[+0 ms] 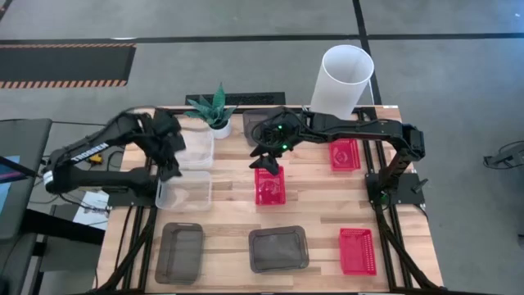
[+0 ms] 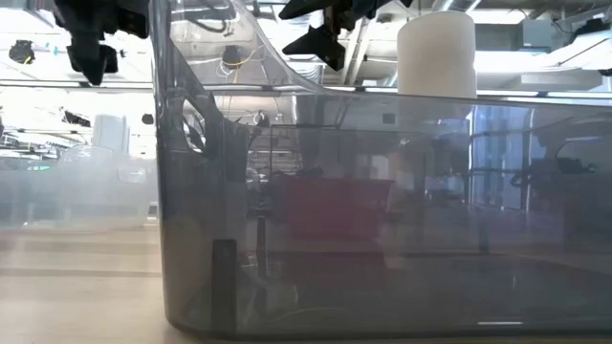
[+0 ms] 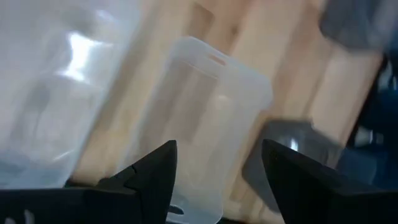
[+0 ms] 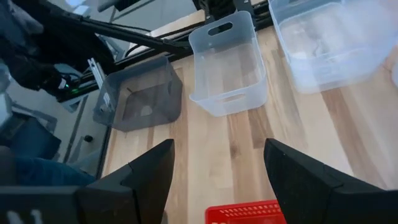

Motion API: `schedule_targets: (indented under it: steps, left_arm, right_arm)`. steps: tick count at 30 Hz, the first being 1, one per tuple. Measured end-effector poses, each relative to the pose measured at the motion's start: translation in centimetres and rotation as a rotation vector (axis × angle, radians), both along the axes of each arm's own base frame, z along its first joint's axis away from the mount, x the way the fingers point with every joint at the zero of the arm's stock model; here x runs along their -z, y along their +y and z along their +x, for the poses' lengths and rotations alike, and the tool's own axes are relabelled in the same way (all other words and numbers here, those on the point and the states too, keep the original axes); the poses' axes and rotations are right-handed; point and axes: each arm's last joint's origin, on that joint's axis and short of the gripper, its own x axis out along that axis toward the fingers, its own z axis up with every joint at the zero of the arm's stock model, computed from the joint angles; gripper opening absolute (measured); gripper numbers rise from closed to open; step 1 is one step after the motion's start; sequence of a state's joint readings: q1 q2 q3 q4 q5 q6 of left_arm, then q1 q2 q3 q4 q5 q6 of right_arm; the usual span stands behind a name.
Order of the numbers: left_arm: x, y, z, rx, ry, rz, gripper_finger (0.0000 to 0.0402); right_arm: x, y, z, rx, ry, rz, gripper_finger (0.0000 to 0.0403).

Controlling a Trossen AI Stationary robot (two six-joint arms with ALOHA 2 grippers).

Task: Stack baskets by color
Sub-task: Stack the bottom transparent bin on the top transparent bin

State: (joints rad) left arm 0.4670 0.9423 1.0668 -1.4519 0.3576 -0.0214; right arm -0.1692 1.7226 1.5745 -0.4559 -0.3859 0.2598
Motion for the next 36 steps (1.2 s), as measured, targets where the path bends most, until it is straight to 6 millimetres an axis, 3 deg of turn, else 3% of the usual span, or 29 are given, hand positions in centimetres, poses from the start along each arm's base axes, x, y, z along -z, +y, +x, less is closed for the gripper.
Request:
schedule_targets:
  steps: [7,13,21,36]
  left_arm:
    - [3.2,-3.1,1.3,0.318,0.036,0.008,0.0222]
    - [5.8,-5.2,1.9,0.417,0.059,0.033,0.0222]
    - [10.1,-6.6,3.0,0.387,-0.012,0.043,0.0222]
    - [12.4,-8.6,3.5,0.375,0.058,0.12,0.0222]
  right_arm:
    - [0.1,1.4,0.2,0.044,0.019,-0.003,0.027]
    - [0.1,2.9,0.4,0.025,0.024,-0.003,0.027]
    - [0.1,4.0,0.4,0.031,0.031,-0.019,0.027]
    - [0.1,3.8,0.4,0.03,0.028,-0.026,0.027]
